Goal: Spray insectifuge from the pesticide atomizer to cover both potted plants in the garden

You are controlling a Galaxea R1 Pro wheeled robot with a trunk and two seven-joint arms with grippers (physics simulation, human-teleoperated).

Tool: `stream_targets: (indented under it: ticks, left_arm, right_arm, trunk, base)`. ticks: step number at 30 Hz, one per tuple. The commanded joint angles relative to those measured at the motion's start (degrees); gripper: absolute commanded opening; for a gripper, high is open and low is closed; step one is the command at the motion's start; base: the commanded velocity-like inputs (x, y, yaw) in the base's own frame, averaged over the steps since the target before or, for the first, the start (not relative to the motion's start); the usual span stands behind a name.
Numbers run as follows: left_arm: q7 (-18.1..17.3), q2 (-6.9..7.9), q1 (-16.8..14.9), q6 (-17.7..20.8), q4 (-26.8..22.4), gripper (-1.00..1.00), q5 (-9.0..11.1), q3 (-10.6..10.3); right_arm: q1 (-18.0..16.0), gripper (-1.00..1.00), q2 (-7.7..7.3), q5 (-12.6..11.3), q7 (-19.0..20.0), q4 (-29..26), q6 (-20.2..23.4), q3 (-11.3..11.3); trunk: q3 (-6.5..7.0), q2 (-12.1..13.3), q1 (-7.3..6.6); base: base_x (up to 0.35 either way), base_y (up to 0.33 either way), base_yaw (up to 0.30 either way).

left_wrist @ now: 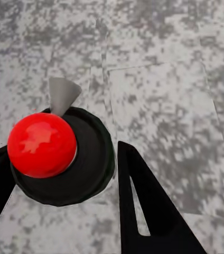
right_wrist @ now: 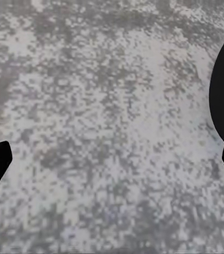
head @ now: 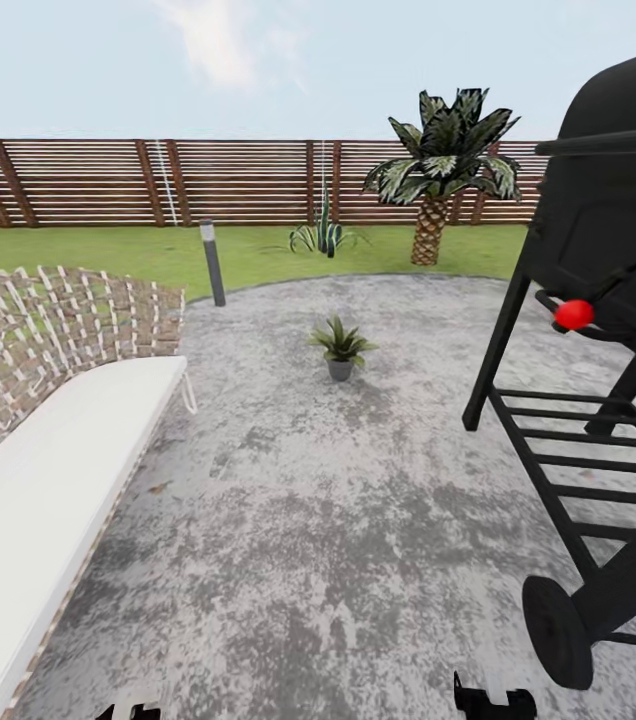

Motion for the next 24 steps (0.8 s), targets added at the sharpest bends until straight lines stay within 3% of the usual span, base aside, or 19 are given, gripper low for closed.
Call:
stream_targets:
  ticks: [1,24]
  left_arm:
    - [0.3,0.0,-0.1,-0.2,0.1,-1.0,-0.6,0.2]
    - [0.3,0.0,0.0,-0.2,0.1,-1.0,-0.5,0.2]
  right_arm:
    - [0.0,1.0,0.0,0.6,-0.2,0.1,-0.2,-0.4]
    - [0.0,1.0,0.0,0.6,-0.2,0.1,-0.2,-0.4]
  trunk:
    - [-0.05,0.0,0.02]
    - [-0.05,0.0,0.02]
  base:
    - [0.339,0.0,0.0]
    - [0.339,0.0,0.0]
